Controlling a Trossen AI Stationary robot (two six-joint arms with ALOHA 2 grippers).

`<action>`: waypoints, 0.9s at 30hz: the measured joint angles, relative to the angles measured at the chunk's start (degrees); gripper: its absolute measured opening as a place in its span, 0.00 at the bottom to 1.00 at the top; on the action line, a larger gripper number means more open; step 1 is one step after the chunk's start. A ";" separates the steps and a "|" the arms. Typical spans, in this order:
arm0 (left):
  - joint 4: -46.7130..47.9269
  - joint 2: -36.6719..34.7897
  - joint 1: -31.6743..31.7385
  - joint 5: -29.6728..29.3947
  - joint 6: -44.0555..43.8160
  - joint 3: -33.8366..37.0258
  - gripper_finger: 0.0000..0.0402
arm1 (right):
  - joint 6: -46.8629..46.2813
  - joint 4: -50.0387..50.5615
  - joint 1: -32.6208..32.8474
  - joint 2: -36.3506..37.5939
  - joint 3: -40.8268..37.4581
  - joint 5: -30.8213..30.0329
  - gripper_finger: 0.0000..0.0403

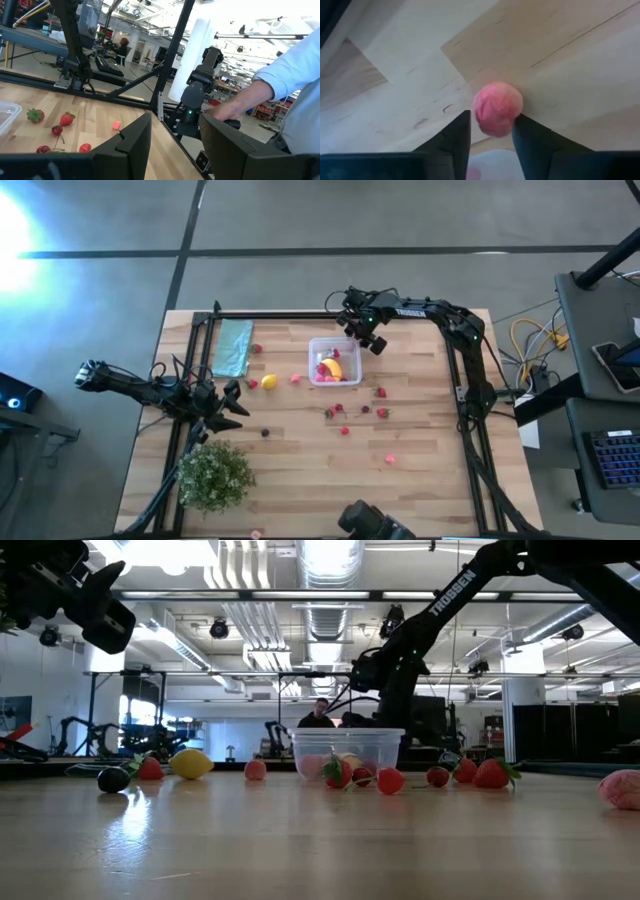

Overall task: Pick and placing Produce into tupperware
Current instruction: Put the pink peach into the transparent bin

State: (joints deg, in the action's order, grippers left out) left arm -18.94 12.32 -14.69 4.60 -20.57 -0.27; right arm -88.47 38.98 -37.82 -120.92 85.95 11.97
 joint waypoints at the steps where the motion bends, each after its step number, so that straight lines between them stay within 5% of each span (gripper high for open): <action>1: 0.01 0.00 0.00 0.00 0.00 0.00 0.39 | 0.06 -0.41 0.00 0.00 0.00 -0.02 0.30; 27: 0.00 -0.04 -0.01 0.24 0.00 0.00 0.39 | 4.68 -0.29 -1.75 5.07 -0.02 -7.24 0.21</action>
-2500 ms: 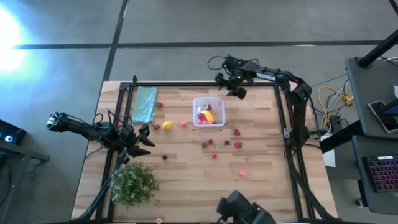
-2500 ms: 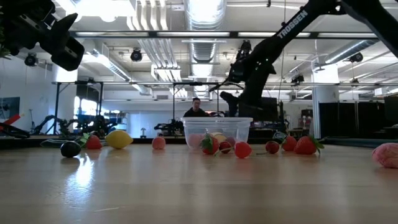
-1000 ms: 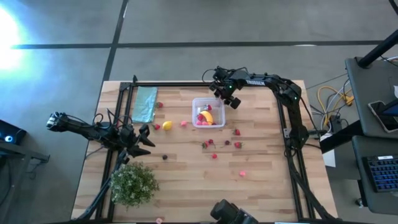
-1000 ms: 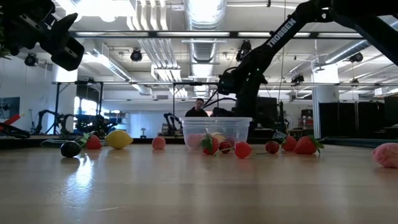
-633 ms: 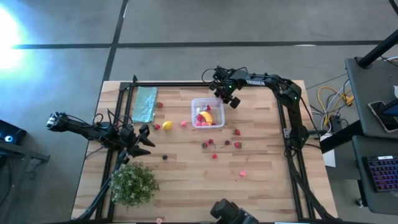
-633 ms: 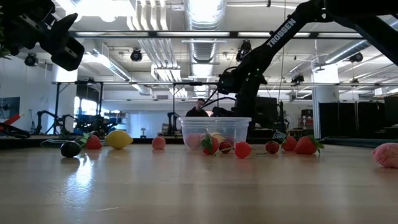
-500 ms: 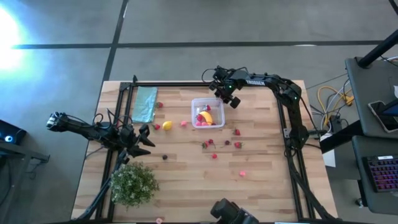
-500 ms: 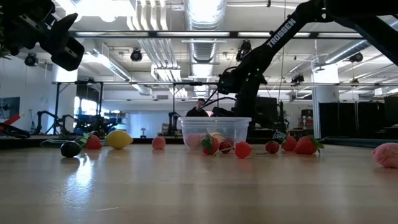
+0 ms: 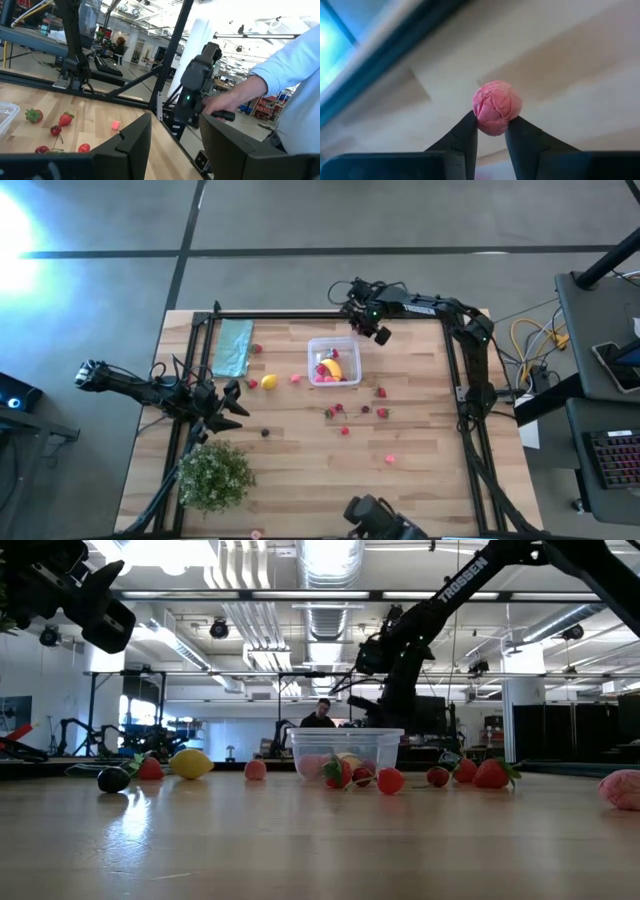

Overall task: Pick and placing Produce into tupperware
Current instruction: Put the pink peach into the transparent bin

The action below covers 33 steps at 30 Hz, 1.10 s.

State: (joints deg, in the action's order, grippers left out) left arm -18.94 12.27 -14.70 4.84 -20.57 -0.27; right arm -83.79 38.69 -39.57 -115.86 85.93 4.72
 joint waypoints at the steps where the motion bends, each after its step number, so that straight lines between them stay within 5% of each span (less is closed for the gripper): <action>1: 0.02 0.00 0.00 -0.04 -0.01 0.00 0.39 | 0.48 0.02 -0.18 0.94 0.00 -0.60 0.21; 6: 0.00 0.05 0.01 -0.03 0.00 0.00 0.39 | 7.12 -0.65 0.82 6.79 0.00 -0.31 0.21; 14: -0.01 0.04 0.01 -0.07 0.01 0.00 0.39 | 13.56 4.20 12.20 15.31 0.00 4.71 0.21; 21: 0.02 0.07 0.00 -0.26 0.01 0.00 0.39 | 21.60 8.90 20.88 14.48 -0.33 -4.12 0.22; 33: 0.00 0.03 0.01 -0.23 0.00 0.00 0.39 | 26.82 8.65 22.45 12.30 -0.37 -3.77 0.51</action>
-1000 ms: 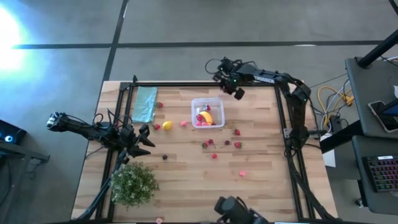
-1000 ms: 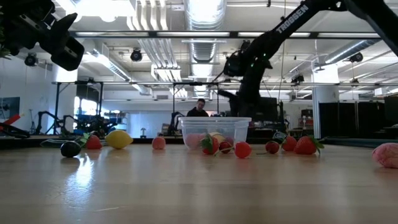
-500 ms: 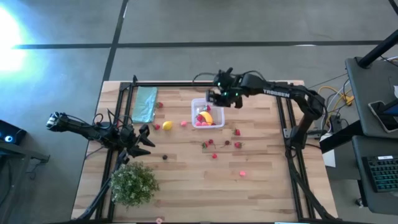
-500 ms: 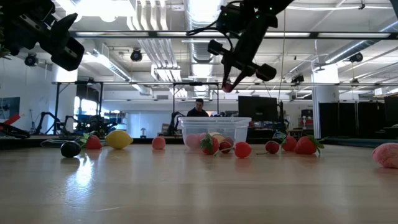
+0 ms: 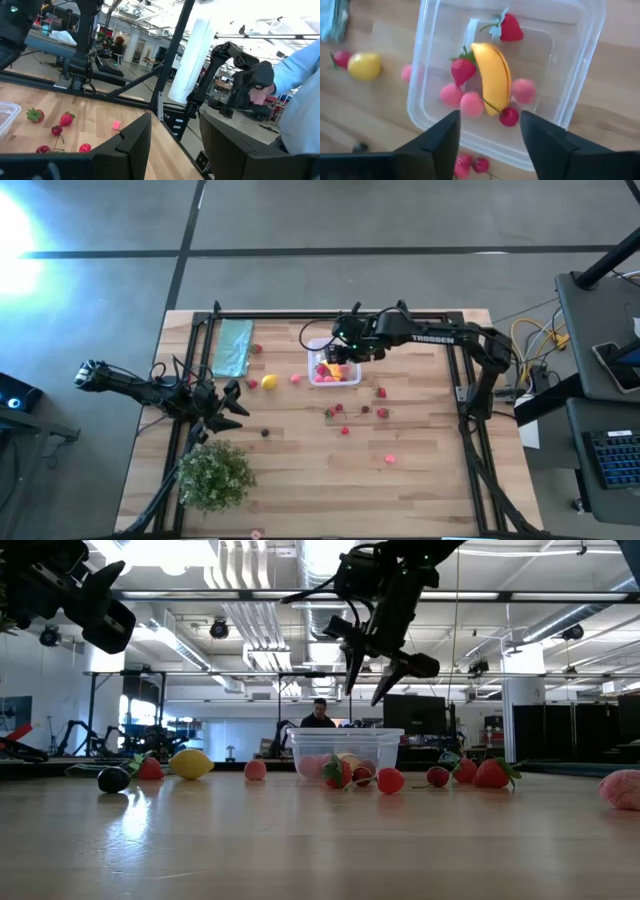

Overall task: Pick and placing Produce into tupperware
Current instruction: Put the pink peach into the transparent bin

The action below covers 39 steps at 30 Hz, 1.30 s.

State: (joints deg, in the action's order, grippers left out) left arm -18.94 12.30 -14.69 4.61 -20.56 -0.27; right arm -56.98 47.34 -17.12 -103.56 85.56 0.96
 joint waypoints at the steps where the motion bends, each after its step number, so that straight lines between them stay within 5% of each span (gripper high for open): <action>1: 0.01 0.04 0.00 0.02 0.00 0.00 0.39 | 3.20 0.12 0.24 0.40 0.00 1.22 0.53; 7: 0.00 0.01 -0.01 0.04 0.01 0.00 0.39 | 30.69 13.49 5.04 3.71 0.07 7.29 0.58; 11: 0.02 0.04 0.01 0.06 0.01 0.00 0.39 | 37.33 29.20 8.50 3.79 -0.12 6.57 0.56; 17: 0.01 -0.01 -0.01 0.22 0.00 0.00 0.39 | 37.33 35.08 14.52 3.83 -4.13 8.09 0.56; 28: 0.01 0.04 -0.01 0.19 -0.01 0.00 0.39 | 26.01 23.77 28.57 3.86 -12.55 13.75 0.61; 39: 0.00 0.02 0.00 -0.03 -0.01 0.00 0.39 | 17.23 12.34 46.97 3.86 -13.23 -3.88 0.65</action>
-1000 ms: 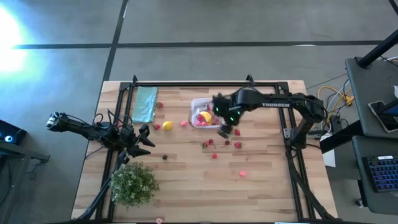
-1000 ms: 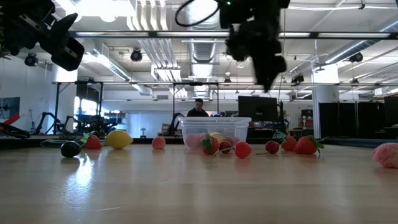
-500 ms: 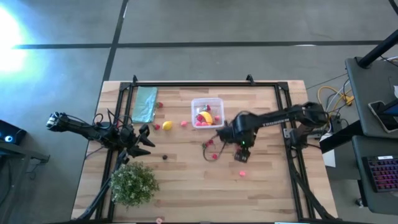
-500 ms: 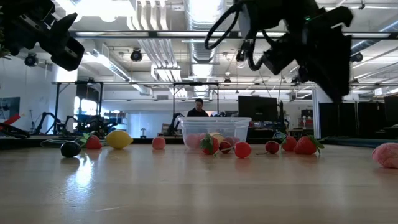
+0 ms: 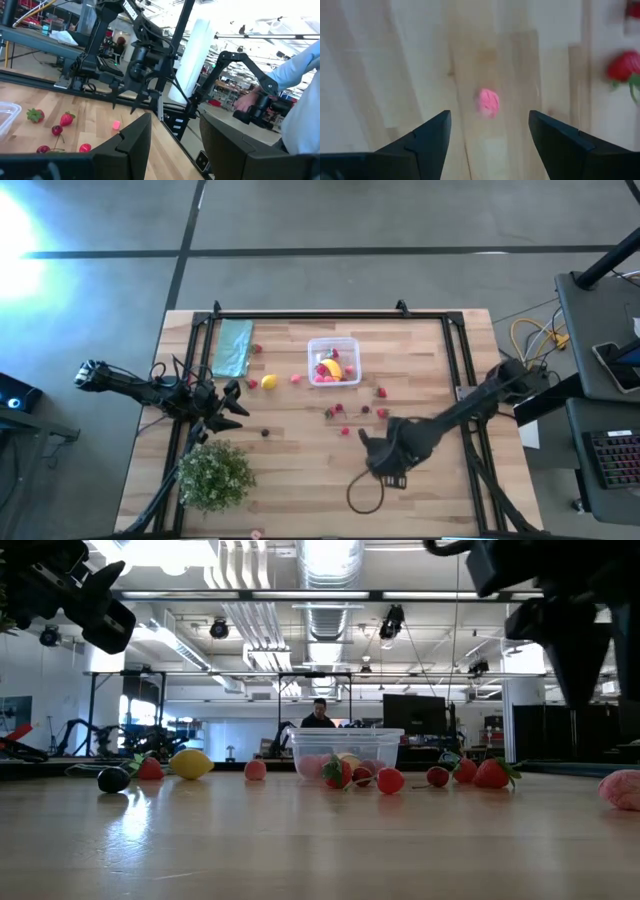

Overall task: Pick and placing Produce into tupperware
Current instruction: Put the pink peach into the transparent bin

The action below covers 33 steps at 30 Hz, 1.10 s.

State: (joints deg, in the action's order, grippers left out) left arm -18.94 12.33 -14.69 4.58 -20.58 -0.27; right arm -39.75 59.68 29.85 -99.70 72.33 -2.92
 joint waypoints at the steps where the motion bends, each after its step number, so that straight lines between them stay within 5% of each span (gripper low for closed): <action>1: 0.04 0.01 -0.01 0.00 0.02 0.00 0.39 | -1.96 0.07 0.58 0.00 -0.36 -0.10 0.65; 7: -0.02 -0.08 -0.01 0.02 0.00 0.00 0.39 | -9.14 -1.16 1.26 -0.13 -2.96 -0.13 0.65; 33: 0.01 -0.01 0.00 0.26 0.01 0.00 0.39 | -9.49 -17.61 1.26 -0.27 -16.17 1.17 0.59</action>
State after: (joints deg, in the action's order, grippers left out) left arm -18.93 12.32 -14.69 4.84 -20.57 -0.27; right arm -49.24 42.08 31.11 -99.97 56.17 -1.75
